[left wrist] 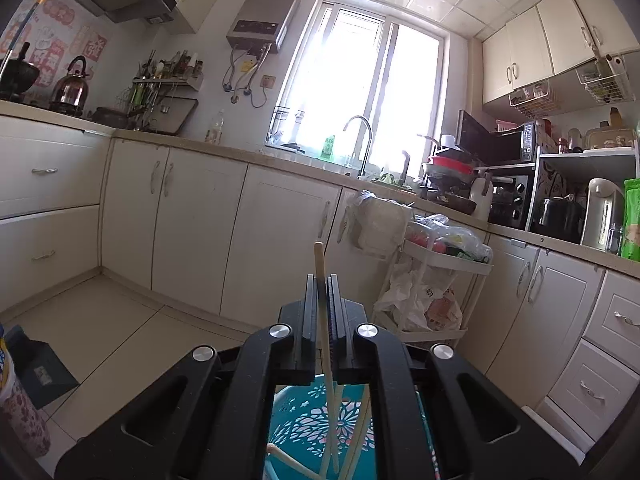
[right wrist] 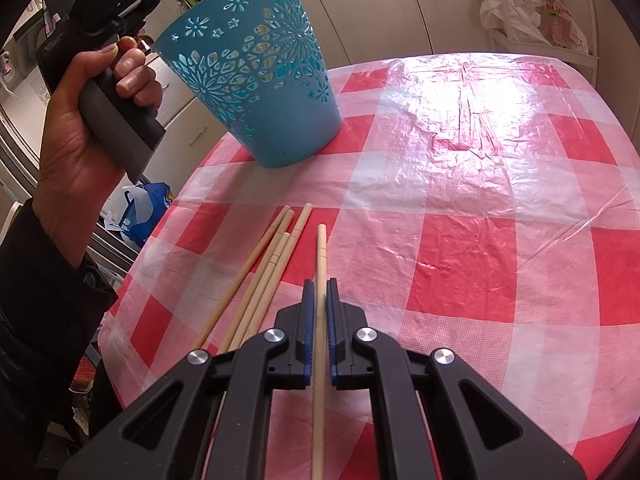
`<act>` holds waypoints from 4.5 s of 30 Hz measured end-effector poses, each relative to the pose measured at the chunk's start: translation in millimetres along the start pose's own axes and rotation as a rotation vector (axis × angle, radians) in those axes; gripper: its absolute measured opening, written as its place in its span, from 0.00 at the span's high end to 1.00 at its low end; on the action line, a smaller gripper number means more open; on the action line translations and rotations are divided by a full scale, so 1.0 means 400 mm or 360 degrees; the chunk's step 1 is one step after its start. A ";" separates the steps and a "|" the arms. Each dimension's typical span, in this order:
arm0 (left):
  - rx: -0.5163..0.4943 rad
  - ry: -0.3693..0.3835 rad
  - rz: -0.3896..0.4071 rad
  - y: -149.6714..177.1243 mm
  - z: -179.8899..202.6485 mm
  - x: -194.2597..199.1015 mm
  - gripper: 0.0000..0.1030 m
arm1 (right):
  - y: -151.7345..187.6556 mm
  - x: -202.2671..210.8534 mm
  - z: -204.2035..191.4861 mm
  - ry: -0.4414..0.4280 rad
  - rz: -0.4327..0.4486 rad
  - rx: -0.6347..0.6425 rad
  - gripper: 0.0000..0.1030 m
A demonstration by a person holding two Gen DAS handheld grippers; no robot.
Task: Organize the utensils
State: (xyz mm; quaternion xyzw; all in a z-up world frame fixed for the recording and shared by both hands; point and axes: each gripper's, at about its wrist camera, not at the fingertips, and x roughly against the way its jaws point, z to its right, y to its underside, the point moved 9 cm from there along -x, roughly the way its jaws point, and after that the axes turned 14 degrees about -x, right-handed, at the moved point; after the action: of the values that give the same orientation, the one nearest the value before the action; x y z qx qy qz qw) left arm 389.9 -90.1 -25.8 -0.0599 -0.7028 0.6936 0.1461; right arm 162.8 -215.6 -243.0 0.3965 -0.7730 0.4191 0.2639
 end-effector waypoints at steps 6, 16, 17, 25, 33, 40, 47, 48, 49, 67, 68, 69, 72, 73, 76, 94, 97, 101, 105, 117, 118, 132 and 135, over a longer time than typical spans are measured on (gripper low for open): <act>-0.0020 0.0059 -0.0092 0.013 0.002 -0.022 0.94 | 0.000 0.002 0.002 0.0007 0.0003 0.0003 0.94; -0.0013 0.0078 -0.0173 0.002 -0.001 -0.015 0.54 | 0.001 -0.006 -0.005 0.0038 0.0003 0.0033 0.94; -0.0003 0.0067 -0.0174 -0.001 -0.011 -0.007 0.51 | 0.000 -0.006 -0.006 0.0043 0.0002 0.0039 0.94; 0.0074 -0.0070 -0.0110 0.008 -0.083 0.167 0.30 | 0.001 -0.014 -0.013 0.0094 0.0013 0.0081 0.96; 0.0157 -0.0025 -0.0325 0.227 -0.059 0.327 0.21 | -0.005 -0.001 -0.007 0.0073 0.0029 -0.0032 0.95; 0.0419 0.0024 -0.0493 0.403 -0.081 0.345 0.20 | -0.090 0.139 -0.075 -0.0211 0.0288 -0.0192 0.95; 0.0547 0.0073 -0.0484 0.428 -0.106 0.338 0.20 | -0.307 0.296 -0.282 -0.0482 0.0694 -0.0037 0.96; 0.0559 0.0079 -0.0488 0.431 -0.108 0.337 0.20 | -0.336 0.304 -0.308 -0.0509 0.0724 -0.0023 0.96; 0.0573 0.0084 -0.0492 0.432 -0.110 0.334 0.20 | -0.364 0.308 -0.328 -0.0527 0.0751 -0.0012 0.96; 0.0626 0.0141 -0.0499 0.445 -0.108 0.327 0.19 | -0.042 0.053 0.098 -0.0215 0.0016 -0.0866 0.96; 0.0622 0.0151 -0.0505 0.445 -0.105 0.324 0.19 | -0.046 0.049 0.105 -0.0167 0.0029 -0.0832 0.96; 0.0613 0.0163 -0.0515 0.445 -0.100 0.323 0.19 | -0.055 0.047 0.108 -0.0119 0.0049 -0.0790 0.96; 0.0593 0.0177 -0.0546 0.449 -0.091 0.316 0.19 | -0.091 0.047 0.113 -0.0091 0.0079 -0.0768 0.96; 0.0593 0.0177 -0.0558 0.452 -0.090 0.313 0.19 | -0.101 0.043 0.119 -0.0068 0.0091 -0.0771 0.95; 0.0605 0.0174 -0.0563 0.456 -0.090 0.314 0.19 | -0.143 0.021 0.145 -0.0062 0.0112 -0.0823 0.85; 0.0680 0.0203 -0.0545 0.463 -0.099 0.318 0.18 | -0.405 -0.132 0.130 0.0615 0.0125 -0.0421 0.54; 0.0686 0.0206 -0.0540 0.462 -0.101 0.319 0.18 | -0.399 -0.133 0.128 0.0679 0.0158 -0.0295 0.65; 0.0693 0.0211 -0.0534 0.462 -0.101 0.318 0.18 | -0.383 -0.127 0.135 0.0648 0.0145 -0.0077 0.76; 0.0694 0.0208 -0.0537 0.463 -0.101 0.318 0.17 | -0.369 -0.122 0.125 0.0691 0.0042 0.0303 0.80; 0.0696 0.0190 -0.0550 0.466 -0.105 0.315 0.16 | -0.355 -0.141 0.118 0.0782 0.0034 0.0076 0.77; 0.0698 0.0191 -0.0550 0.466 -0.105 0.315 0.16 | -0.348 -0.141 0.113 0.0780 0.0067 0.0093 0.85; 0.0709 0.0184 -0.0549 0.467 -0.108 0.316 0.15 | -0.369 0.045 0.113 -0.0014 0.0429 -0.0521 0.95; 0.0711 0.0178 -0.0553 0.468 -0.108 0.314 0.15 | -0.391 0.110 0.071 -0.0158 0.0533 -0.0526 0.95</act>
State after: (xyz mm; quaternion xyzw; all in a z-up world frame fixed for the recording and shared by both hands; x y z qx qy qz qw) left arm 260.6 -6.9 -196.4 0.0569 -0.5233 0.7914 0.3109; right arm 267.0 -309.4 -156.2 0.2342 -0.8981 0.3049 0.2138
